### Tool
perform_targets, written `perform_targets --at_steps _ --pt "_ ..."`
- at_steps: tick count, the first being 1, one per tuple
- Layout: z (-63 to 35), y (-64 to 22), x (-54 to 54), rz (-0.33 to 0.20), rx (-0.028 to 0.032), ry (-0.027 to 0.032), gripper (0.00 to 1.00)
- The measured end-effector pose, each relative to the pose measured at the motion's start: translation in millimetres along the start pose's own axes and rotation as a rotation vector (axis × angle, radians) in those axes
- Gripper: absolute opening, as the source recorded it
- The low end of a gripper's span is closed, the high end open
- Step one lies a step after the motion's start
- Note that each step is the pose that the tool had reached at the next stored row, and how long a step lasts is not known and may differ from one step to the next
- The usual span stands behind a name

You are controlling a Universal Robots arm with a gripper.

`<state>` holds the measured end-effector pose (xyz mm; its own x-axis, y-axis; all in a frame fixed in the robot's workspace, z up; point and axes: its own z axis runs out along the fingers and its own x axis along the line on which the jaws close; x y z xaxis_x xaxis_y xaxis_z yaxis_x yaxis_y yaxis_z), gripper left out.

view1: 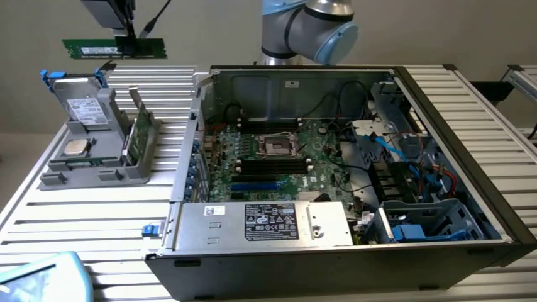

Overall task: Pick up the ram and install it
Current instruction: 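Pick up the ram and move it above insertion slot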

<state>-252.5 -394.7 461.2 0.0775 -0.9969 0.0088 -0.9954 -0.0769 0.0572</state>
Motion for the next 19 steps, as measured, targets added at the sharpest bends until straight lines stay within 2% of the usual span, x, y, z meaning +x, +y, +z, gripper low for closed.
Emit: perform_targets --at_steps 19 --pt "-6.7 -86.2 6.8 0.0 0.0 0.0 0.14"
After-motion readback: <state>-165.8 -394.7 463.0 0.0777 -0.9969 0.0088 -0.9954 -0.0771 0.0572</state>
